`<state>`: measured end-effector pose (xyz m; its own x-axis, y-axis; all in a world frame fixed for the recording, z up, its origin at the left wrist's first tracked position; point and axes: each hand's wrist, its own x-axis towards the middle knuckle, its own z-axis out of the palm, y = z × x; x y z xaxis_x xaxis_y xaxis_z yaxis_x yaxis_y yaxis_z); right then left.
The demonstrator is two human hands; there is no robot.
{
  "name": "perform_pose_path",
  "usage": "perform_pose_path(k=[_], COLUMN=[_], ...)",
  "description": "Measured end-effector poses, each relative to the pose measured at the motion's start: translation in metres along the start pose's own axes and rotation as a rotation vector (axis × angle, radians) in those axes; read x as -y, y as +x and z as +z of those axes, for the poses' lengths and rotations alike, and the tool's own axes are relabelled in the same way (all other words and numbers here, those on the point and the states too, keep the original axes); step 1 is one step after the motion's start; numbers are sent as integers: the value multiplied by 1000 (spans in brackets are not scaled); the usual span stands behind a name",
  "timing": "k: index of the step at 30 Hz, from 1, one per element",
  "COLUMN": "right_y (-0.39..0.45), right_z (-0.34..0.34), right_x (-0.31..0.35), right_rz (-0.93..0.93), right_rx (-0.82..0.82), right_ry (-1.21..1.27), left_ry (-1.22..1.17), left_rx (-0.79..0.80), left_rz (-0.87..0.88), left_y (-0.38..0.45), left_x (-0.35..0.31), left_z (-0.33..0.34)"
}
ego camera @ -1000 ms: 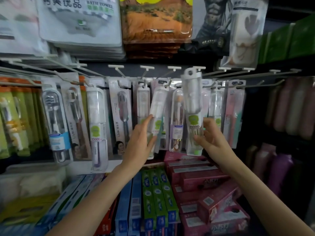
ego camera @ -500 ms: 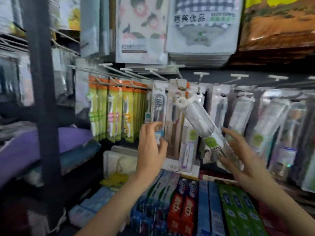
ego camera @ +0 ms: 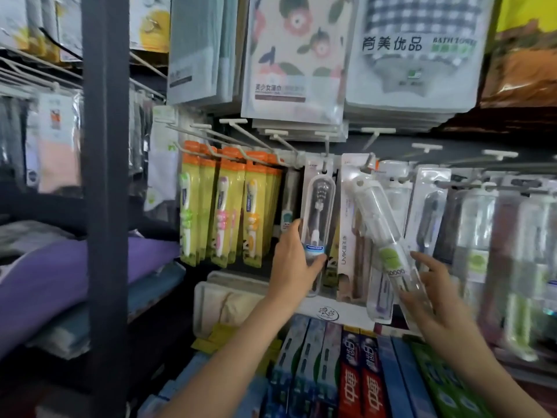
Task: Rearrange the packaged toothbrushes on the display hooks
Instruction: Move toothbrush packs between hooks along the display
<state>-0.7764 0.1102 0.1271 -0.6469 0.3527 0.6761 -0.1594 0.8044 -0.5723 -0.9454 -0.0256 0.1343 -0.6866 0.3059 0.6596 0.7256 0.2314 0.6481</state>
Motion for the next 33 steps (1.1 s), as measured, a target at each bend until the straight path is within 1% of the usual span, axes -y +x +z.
perform_pose_path(k=[5,8,12,14,16,18,20,22,24,29,31,33], right_y=[-6,-10,-17,-23,-27,-28,-29,-28,-26,-24,-26,-29], right_z=[-14,-17,-22,-27,-33,-39,-44,-50,-57,-70,-70,-67], right_x=[-4,-6,-2,-1,-2,-4,-6,-8,-10,-9,-7,-9], right_rz=[30,55,54,34,32,48,45,56,87,111,99,106], right_rx=[-104,-100,-114,-155,-186,-194,-242,-304,-323,-263,-234,-227], right_ry=[-35,-79,-19,-10,7,53,96,129,150,94,48,32], left_ry=[82,76,92,102,82,98,115,76,59,72,46,26], left_rx=[-84,-128,-163,-265,-355,-335,-267,-224,-227,-237,-209,-158], left_rz=[58,74,80,112,226,374,455,445,411,374,353,272], left_y=[-1,0,2,-4,-12,-17,-18,-17,-15,-15,-16,-15], left_x=[7,13,14,8,-5,-22,-36,-45,-50,-55,-53,-51], left_z=[1,-4,-8,-9,-9,-6,-1,5,10,13,11,11])
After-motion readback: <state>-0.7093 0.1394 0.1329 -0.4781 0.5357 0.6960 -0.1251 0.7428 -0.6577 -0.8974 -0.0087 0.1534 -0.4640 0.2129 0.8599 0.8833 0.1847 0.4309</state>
